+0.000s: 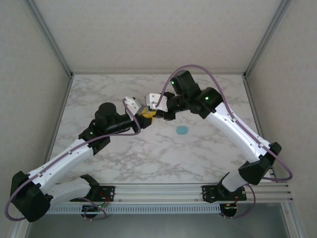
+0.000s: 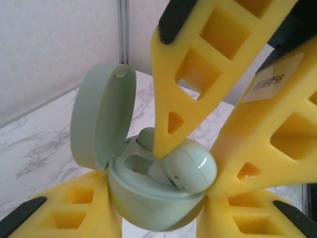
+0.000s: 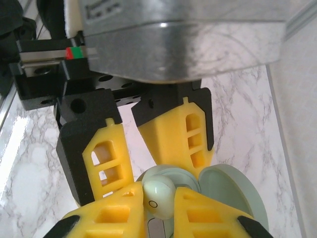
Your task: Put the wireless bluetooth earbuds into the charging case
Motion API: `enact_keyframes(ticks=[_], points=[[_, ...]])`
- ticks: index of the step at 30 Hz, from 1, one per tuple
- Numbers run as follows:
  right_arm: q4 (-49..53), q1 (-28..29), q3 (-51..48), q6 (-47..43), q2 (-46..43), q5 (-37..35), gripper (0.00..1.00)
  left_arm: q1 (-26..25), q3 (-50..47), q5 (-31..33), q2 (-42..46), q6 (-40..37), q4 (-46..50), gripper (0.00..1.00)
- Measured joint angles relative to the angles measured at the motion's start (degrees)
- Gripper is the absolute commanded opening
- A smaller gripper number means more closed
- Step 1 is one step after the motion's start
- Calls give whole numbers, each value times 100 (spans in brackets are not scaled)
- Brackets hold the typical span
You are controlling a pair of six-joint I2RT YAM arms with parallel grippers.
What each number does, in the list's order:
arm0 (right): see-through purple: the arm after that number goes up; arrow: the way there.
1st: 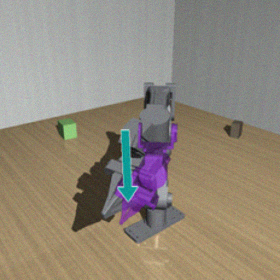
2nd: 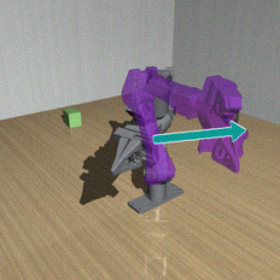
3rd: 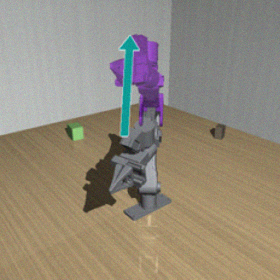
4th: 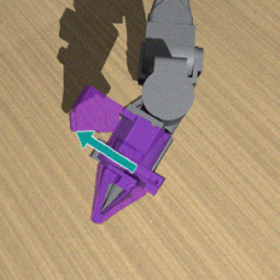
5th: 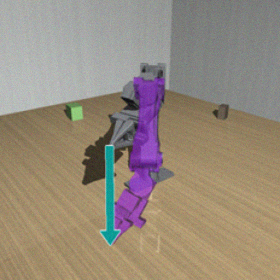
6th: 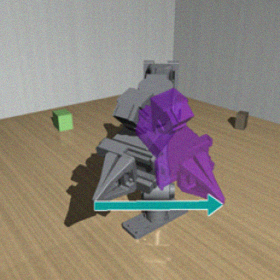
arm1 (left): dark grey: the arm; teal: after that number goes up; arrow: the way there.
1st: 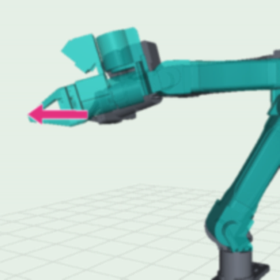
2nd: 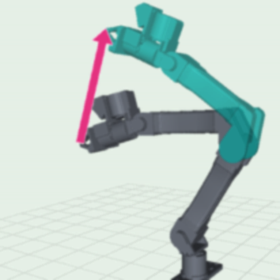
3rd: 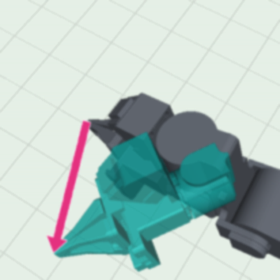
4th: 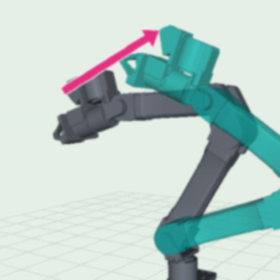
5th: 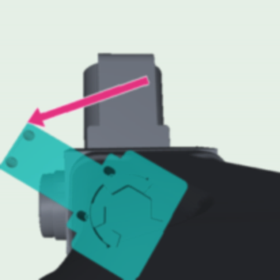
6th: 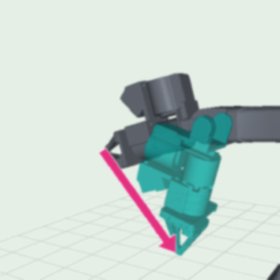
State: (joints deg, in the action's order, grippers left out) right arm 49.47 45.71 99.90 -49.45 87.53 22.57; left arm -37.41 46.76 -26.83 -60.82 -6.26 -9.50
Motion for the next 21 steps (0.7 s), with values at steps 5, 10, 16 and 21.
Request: enact_keyframes(ticks=[5,10,16,21], points=[[-240,2,-31,815,-85,-4,18,-11,-46,197,63,0,-275,21],[-481,-9,-74,1917,-205,17,18,-31,-79,299,160,-7,-538,21],[-605,-103,-37,3254,-203,107,18,-39,-81,387,160,-120,-614,21],[-625,-245,205,4325,-146,330,18,-39,-81,470,157,-197,-614,21]])
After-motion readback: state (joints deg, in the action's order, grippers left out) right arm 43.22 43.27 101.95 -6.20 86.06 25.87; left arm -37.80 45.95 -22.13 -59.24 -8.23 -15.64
